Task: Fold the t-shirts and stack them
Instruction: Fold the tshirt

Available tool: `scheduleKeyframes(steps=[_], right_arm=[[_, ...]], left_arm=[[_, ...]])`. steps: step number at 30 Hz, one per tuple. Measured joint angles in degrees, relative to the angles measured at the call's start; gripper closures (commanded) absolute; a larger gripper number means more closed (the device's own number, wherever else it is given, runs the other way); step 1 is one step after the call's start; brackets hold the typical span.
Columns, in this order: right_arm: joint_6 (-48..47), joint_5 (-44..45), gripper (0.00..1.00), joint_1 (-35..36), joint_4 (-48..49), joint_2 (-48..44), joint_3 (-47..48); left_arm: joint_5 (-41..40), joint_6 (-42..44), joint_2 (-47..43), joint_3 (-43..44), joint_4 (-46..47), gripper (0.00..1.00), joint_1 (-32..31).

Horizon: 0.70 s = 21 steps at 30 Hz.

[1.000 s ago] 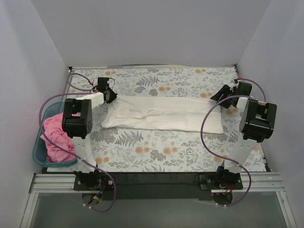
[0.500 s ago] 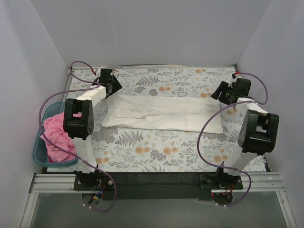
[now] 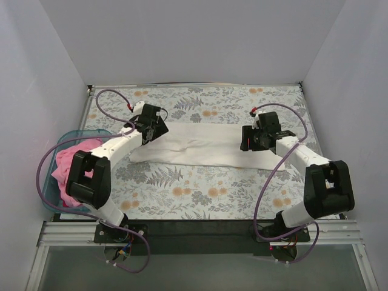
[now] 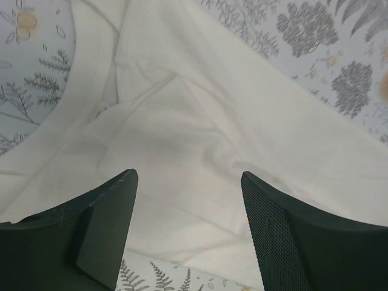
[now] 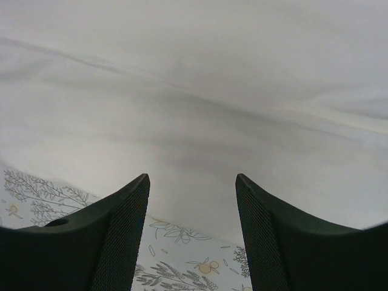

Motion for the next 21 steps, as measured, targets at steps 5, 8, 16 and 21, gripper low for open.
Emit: scheduleKeyframes(steps=[5, 8, 16, 21], right_arm=[[-0.8, 0.9, 0.44, 1.1, -2.3, 0.6, -2.5], [-1.1, 1.2, 0.44, 1.4, -2.7, 1.9, -3.1], [-1.9, 1.5, 0.44, 2.5, -3.0, 2.7, -6.2], [-2.1, 2.6, 0.44, 4.1, -2.8, 2.6, -6.5]], left_arm=[[-1.1, -2.3, -1.3, -6.7, -0.6, 0.37, -1.5], [-1.9, -3.3, -1.2, -8.7, -0.7, 0.40, -1.4], [-2.5, -7.2, 1.0, -13.0, -0.1, 0.44, -0.9], [-2.9, -7.3, 3.3, -11.4, 1.4, 0.44, 1.0]])
